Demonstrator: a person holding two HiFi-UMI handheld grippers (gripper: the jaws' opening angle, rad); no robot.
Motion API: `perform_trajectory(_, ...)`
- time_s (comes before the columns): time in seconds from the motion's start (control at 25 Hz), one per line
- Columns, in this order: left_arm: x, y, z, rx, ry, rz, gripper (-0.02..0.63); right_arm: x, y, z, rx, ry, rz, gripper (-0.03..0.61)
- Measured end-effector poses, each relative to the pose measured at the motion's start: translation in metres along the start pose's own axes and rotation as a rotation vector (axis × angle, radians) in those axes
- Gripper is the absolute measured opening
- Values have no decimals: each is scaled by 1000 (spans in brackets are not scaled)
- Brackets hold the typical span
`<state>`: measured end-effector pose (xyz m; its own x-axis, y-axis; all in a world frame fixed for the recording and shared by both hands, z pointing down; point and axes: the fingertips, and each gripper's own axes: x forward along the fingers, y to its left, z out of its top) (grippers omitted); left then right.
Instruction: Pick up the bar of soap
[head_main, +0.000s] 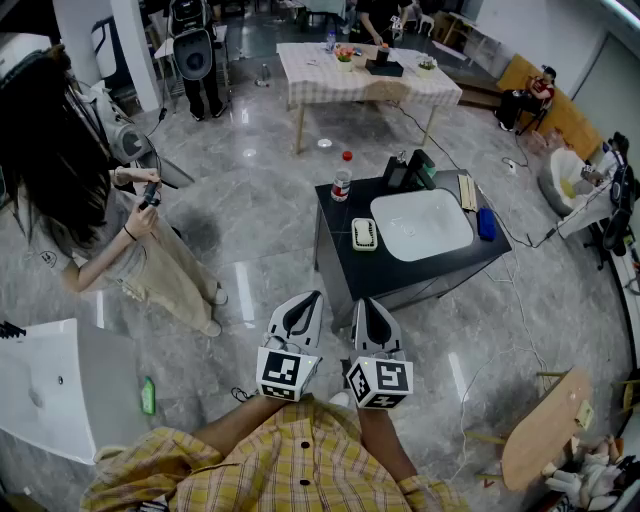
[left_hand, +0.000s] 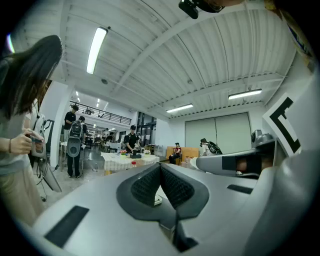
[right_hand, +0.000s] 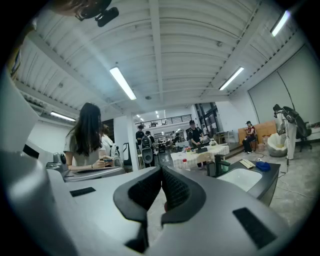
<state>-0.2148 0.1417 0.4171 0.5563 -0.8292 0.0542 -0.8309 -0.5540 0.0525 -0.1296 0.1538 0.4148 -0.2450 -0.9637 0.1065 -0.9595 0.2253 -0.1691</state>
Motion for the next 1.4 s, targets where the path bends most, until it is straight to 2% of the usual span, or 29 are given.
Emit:
perform_trajectory(1.04,-4,-32,2,-35,14,9,11,-30,-22,7,12,-21,-2,21)
perform_trajectory(1.4,9,-67,-6,-21,28,19,12,-46,-58,2,25,-8,2,21)
